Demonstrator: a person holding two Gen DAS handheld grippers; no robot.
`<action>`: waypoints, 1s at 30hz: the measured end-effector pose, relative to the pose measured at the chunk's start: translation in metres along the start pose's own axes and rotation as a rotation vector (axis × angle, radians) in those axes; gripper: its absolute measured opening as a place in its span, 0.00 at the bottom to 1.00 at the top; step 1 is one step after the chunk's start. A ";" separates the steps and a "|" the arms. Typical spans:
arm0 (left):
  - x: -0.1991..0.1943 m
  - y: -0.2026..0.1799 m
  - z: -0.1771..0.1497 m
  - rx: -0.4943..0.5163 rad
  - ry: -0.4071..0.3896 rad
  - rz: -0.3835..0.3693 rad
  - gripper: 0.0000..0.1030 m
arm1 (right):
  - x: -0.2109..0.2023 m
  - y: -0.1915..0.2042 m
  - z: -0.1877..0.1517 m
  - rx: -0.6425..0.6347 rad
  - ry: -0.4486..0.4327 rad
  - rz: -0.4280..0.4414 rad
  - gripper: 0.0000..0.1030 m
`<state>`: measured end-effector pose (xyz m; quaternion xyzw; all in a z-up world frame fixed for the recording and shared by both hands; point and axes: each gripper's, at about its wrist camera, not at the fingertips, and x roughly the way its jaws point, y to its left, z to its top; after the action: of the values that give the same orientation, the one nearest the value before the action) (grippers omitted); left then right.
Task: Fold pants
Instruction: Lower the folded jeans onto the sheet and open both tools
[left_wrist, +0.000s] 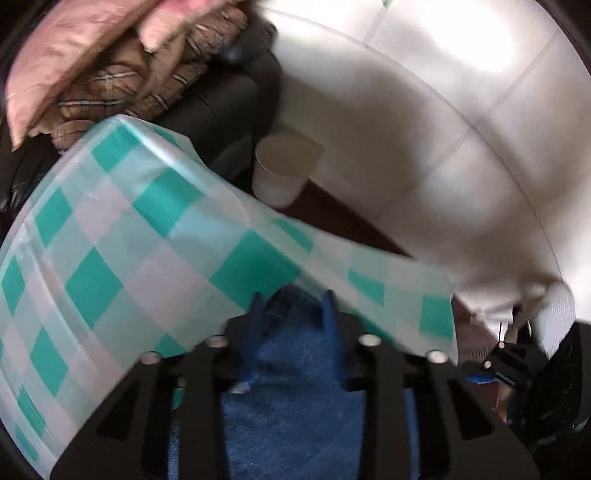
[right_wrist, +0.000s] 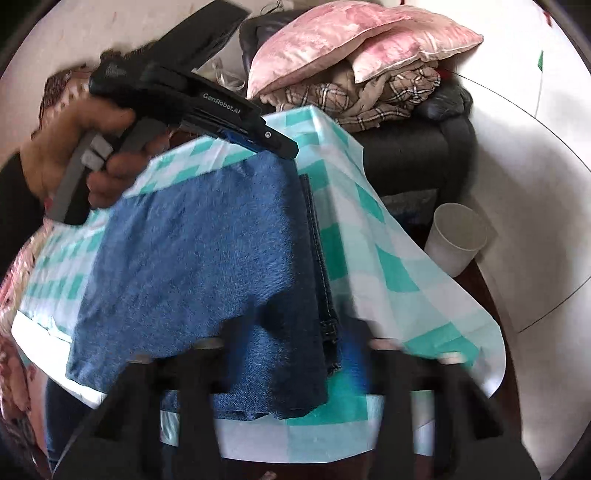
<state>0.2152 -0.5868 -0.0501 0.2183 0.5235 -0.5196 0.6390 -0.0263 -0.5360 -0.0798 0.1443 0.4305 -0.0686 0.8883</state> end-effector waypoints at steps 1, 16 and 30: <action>0.000 0.001 0.000 0.000 0.007 -0.009 0.12 | 0.001 0.001 0.000 0.000 0.004 0.003 0.24; -0.029 0.012 -0.015 -0.129 -0.219 0.129 0.28 | 0.007 0.025 0.009 -0.096 0.001 -0.141 0.13; -0.035 0.010 -0.143 -0.301 -0.354 0.271 0.33 | 0.012 0.026 0.006 -0.111 -0.005 -0.183 0.14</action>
<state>0.1642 -0.4505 -0.0726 0.0945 0.4408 -0.3760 0.8096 -0.0077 -0.5132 -0.0808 0.0549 0.4429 -0.1256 0.8860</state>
